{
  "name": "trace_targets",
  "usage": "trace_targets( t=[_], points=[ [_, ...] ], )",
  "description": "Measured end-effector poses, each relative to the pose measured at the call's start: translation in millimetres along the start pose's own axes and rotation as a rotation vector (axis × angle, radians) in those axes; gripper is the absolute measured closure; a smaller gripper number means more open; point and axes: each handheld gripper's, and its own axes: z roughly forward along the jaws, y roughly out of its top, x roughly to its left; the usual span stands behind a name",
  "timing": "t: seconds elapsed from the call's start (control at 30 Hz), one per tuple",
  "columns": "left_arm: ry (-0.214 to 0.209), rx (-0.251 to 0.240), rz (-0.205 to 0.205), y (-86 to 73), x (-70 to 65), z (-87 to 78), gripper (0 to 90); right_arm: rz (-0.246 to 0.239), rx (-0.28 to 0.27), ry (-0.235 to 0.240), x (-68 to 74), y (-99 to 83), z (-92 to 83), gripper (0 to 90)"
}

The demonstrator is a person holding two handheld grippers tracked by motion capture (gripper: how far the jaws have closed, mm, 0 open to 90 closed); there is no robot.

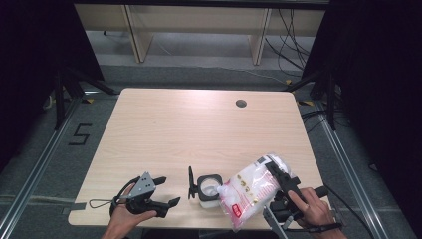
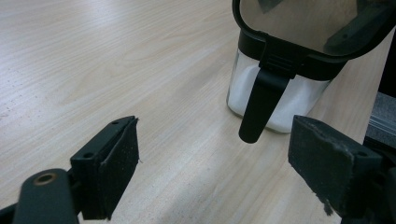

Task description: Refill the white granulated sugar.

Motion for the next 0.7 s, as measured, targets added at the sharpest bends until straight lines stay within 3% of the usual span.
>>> trace_targets(
  t=[0.07,0.1,0.17,0.2,0.23,0.27,0.3,0.33,0.37,0.4,0.43,0.47,0.53,0.67,0.7],
  points=[
    [0.002,0.010,-0.009,-0.6,-0.6,-0.5,15.8,-0.003,0.001,0.000,-0.8,-1.1,0.1,40.7],
    [-0.005,0.009,0.007,-0.3,0.7,-0.2,15.8,0.027,0.018,0.009,1.0,-2.0,-0.3,40.7],
    [-0.004,0.008,0.010,-0.2,0.7,0.1,15.8,0.004,0.015,0.001,-0.4,-2.5,0.2,40.7],
    [0.001,0.009,-0.015,-0.9,-0.8,0.2,15.8,0.012,0.020,0.007,0.5,-2.5,-0.1,40.7],
    [0.002,0.010,-0.013,-0.8,-0.5,0.1,15.8,0.044,0.028,0.017,3.0,-2.3,-0.6,40.7],
    [-0.002,0.009,0.001,-0.4,0.4,0.1,15.8,0.001,-0.001,-0.002,-0.3,-1.4,0.6,40.8],
    [0.002,0.006,-0.009,-0.4,-0.2,0.0,15.8,0.002,0.000,0.002,-0.2,-0.6,0.2,40.8],
    [-0.005,0.005,0.006,-0.3,0.7,-0.1,15.8,0.002,-0.002,0.002,-0.2,0.2,0.2,40.8],
    [0.002,0.011,0.010,-0.1,0.5,-0.8,15.8,0.028,0.008,0.011,1.7,0.1,-0.3,40.8],
    [0.007,0.011,-0.014,-0.7,-1.1,-0.8,15.8,0.029,0.007,0.011,1.4,-0.2,-0.3,40.8],
    [0.000,0.011,0.016,0.0,1.1,-0.7,15.8,0.036,0.004,0.005,1.7,-1.0,-0.1,40.8],
    [0.001,0.011,0.012,0.0,0.9,-0.7,15.8,0.002,0.002,-0.001,-1.4,-1.4,-0.1,40.8],
    [0.007,0.010,-0.017,-0.7,-1.4,-0.6,15.8,0.032,0.014,0.006,0.8,-2.9,-0.4,40.8],
    [0.002,0.001,-0.003,0.0,-0.1,-0.1,15.8,0.009,0.001,-0.002,-1.0,-2.2,-0.2,40.8],
    [0.004,0.000,-0.013,-0.4,-1.1,-0.2,15.8,0.032,0.009,0.006,0.9,-2.0,-0.7,40.8]
  ],
)
